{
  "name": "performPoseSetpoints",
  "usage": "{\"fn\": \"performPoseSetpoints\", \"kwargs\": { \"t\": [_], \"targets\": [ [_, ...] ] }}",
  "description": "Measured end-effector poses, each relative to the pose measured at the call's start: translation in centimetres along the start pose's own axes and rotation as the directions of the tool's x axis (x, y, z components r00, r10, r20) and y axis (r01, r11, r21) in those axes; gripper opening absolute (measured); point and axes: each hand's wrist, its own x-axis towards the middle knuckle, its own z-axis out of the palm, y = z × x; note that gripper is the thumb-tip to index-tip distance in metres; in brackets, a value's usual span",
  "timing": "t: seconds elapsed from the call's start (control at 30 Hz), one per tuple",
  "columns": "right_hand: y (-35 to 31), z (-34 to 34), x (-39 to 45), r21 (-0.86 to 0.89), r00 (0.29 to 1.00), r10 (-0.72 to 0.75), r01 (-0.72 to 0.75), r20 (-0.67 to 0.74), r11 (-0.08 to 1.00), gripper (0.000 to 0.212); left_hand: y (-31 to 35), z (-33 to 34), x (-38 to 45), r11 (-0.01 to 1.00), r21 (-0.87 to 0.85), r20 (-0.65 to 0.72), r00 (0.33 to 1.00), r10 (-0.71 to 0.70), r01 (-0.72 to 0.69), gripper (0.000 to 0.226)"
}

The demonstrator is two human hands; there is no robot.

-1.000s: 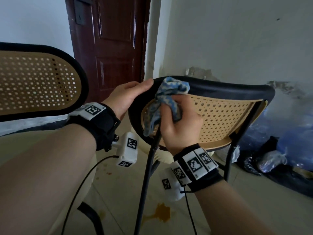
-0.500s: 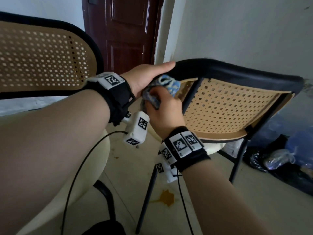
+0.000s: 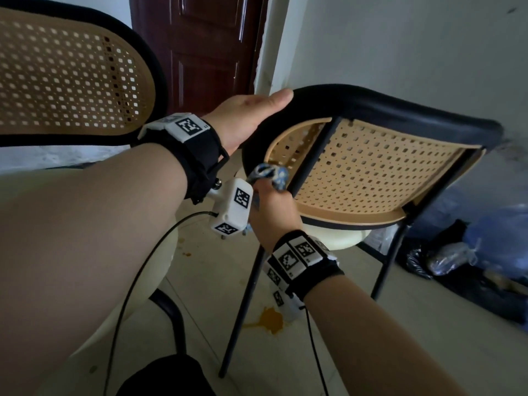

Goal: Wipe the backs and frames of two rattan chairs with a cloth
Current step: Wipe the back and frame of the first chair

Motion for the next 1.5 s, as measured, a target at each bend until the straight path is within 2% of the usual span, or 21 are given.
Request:
{"fn": "performPoseSetpoints", "kwargs": {
  "t": [0.1,0.2,0.3,0.4,0.5,0.57,0.67,0.73,0.8,0.87,0.9,1.07,1.17,1.23,1.3,1.37,1.43,1.5],
  "targets": [
    [-0.1,-2.3,-0.3,0.08,0.975,-0.009,0.028,-0.223,0.996,0.02,-0.1,0.0,-0.2,1.0,-0.017,0.018,1.0,0.006,-0.006,0.073],
    [-0.3,-5.7,0.7,0.188,0.859,0.027,0.082,-0.511,0.979,0.014,0.0,0.2,-0.3,1.0,-0.005,-0.028,1.0,-0.008,0.008,0.073],
    [-0.9,-7.9,1.0,0.189,0.738,-0.018,0.197,-0.675,0.962,0.012,0.0,0.3,-0.4,1.0,0.015,-0.054,0.998,-0.011,0.012,0.067],
    [-1.5,-8.9,0.4,0.153,0.711,-0.096,0.278,-0.697,0.948,0.013,0.1,0.7,-0.3,0.999,-0.003,-0.089,0.996,-0.034,0.034,0.064],
    [-1.3,-10.7,0.6,0.154,0.691,-0.065,0.25,-0.72,0.956,0.016,0.1,1.0,0.1,0.994,-0.093,-0.116,0.99,-0.076,0.066,0.058],
    [-0.5,-12.8,1.0,0.176,0.621,0.016,0.197,-0.784,0.965,0.018,0.3,1.0,0.1,0.992,-0.105,-0.108,0.99,-0.086,0.074,0.058],
    [2.5,-16.2,1.2,0.266,0.487,0.224,0.019,-0.844,0.964,0.023,0.4,1.2,-0.3,0.99,-0.091,-0.129,0.985,-0.115,0.103,0.079],
    [5.4,-17.8,0.9,0.378,0.375,0.386,-0.099,-0.843,0.921,0.016,0.6,1.5,-0.6,0.994,-0.062,-0.136,0.986,-0.095,0.087,0.087],
    [7.4,-18.6,0.2,0.483,0.312,0.506,-0.152,-0.804,0.862,0.009,0.9,1.9,-0.9,0.997,-0.037,-0.134,0.989,-0.065,0.061,0.083],
    [8.0,-18.3,-0.2,0.499,0.32,0.518,-0.145,-0.793,0.854,0.011,1.0,2.3,-0.9,0.998,-0.029,-0.159,0.986,-0.058,0.054,0.078],
    [7.7,-17.8,-0.3,0.476,0.346,0.49,-0.13,-0.8,0.87,0.015,1.1,2.3,-0.9,0.998,-0.027,-0.184,0.981,-0.066,0.062,0.077],
    [3.7,-14.8,0.1,0.271,0.57,0.203,0.036,-0.796,0.962,0.017,1.4,3.0,-0.8,0.991,-0.036,-0.365,0.921,-0.134,0.13,0.083],
    [2.1,-13.6,0.5,0.184,0.713,0.046,0.117,-0.7,0.976,0.018,1.8,3.5,-0.5,0.991,-0.033,-0.435,0.89,-0.133,0.132,0.057],
    [1.8,-12.8,0.7,0.1,0.778,-0.054,0.149,-0.626,0.984,0.018,1.7,3.7,-0.2,0.99,-0.042,-0.463,0.875,-0.14,0.136,0.048],
    [2.2,-12.9,0.6,0.056,0.764,-0.088,0.161,-0.639,0.985,0.019,1.7,3.9,0.0,0.991,-0.034,-0.489,0.862,-0.133,0.133,0.046],
    [3.1,-13.7,0.4,0.08,0.693,-0.04,0.141,-0.72,0.987,0.022,1.6,4.1,0.0,0.993,-0.016,-0.52,0.847,-0.111,0.12,0.045],
    [4.5,-14.9,0.5,0.168,0.588,0.101,0.06,-0.802,0.984,0.023,1.6,4.2,-0.1,0.994,-0.02,-0.533,0.84,-0.102,0.108,0.042],
    [6.5,-16.3,0.6,0.338,0.471,0.317,-0.042,-0.823,0.94,0.021,1.7,4.3,-0.2,0.994,-0.013,-0.529,0.843,-0.102,0.112,0.04]
  ]
}}
